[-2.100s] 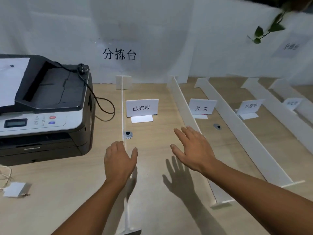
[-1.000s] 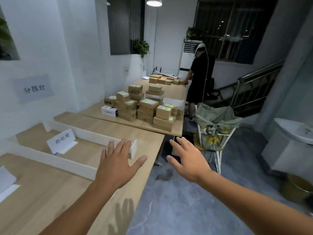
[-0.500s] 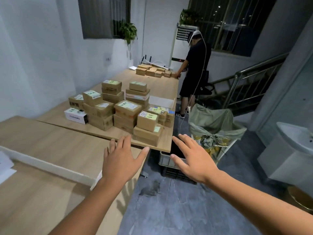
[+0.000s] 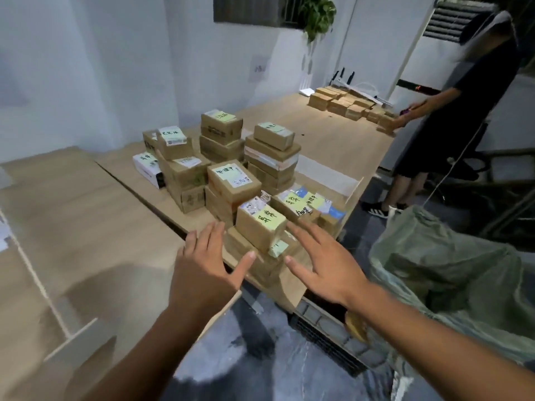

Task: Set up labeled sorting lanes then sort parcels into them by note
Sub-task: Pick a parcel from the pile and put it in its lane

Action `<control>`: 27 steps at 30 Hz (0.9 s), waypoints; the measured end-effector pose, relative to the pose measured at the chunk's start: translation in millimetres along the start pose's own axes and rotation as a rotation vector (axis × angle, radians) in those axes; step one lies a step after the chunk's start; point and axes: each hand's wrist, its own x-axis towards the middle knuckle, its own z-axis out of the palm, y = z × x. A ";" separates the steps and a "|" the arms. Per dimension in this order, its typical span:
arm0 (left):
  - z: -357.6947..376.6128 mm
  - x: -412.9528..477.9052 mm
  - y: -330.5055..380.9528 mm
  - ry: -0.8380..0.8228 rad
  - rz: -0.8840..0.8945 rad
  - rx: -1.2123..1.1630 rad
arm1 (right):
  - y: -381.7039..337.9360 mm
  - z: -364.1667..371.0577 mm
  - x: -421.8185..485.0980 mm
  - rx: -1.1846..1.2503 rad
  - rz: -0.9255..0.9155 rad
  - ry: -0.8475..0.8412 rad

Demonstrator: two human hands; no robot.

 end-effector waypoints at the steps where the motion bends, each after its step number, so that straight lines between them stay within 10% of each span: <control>1: 7.8 8.1 6.0 0.009 -0.008 0.009 | 17.2 -0.5 13.7 0.015 -0.031 -0.025; 16: 144.6 127.1 22.3 -0.009 -0.185 -0.039 | 170.0 57.7 202.7 0.176 -0.322 -0.338; 27: 211.4 155.9 24.0 -0.122 -0.429 -0.525 | 188.2 144.2 260.2 0.511 -0.420 -0.777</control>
